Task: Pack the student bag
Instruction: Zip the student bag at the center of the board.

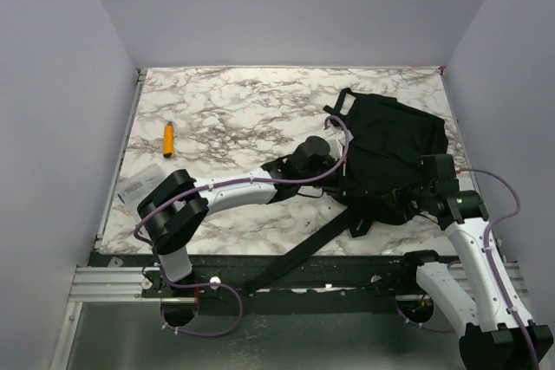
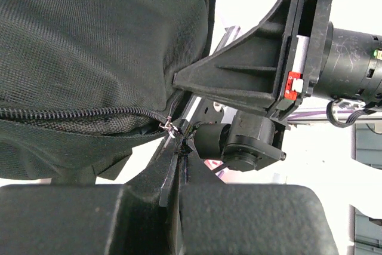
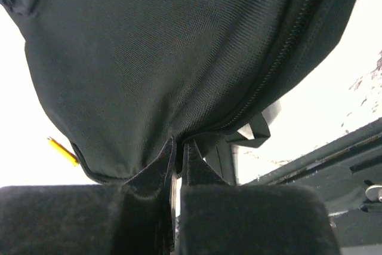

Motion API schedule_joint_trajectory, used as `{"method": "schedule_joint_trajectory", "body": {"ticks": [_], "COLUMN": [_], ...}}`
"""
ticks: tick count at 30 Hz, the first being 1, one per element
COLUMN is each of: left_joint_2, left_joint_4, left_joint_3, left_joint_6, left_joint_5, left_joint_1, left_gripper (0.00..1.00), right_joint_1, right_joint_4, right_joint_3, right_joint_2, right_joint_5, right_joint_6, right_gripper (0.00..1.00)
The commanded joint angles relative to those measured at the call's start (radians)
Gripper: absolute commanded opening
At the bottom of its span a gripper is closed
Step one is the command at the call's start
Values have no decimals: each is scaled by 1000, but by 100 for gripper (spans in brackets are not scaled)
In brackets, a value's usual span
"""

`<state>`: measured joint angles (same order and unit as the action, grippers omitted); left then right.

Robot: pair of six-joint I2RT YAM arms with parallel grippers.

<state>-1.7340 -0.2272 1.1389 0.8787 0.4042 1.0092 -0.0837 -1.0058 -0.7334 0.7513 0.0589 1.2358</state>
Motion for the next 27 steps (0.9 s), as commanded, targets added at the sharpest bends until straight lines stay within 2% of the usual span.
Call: {"method": "schedule_joint_trajectory", "body": {"ticks": [1,6,11,14,17,22,27], "left_joint_2": [34,52,23,-16,-43,17,-27], "left_joint_4": [-41,-38,-37,-37,-38,-53,-54], "left_joint_3": [12,-40,-48,-28,-20,-55,-13], "left_joint_6": [13,5,3,-30,-17,-26,-24], "left_joint_5": [26,-41,-93,-113,-62,-23,-5], "left_joint_1": [-13,-132,-237,-265,-289,-276,-306], "left_gripper": [0,0,0,0,0,0,0], "right_joint_1": [3,2,2,2,2,2,2], "right_joint_4": [72,24,-18,-52,-100,-133,-177], "right_joint_3": [-41,-134,-225,-312,-374,-401,-456], "right_joint_2": [36,55,7,13,29,19,34], "right_joint_5": [-182,-258,-290,-320,-365,-427,-520], "right_joint_6": [-14,-150,-209,-242,-246,-253,-274], "right_gripper": [1,0,0,0,0,0,0]}}
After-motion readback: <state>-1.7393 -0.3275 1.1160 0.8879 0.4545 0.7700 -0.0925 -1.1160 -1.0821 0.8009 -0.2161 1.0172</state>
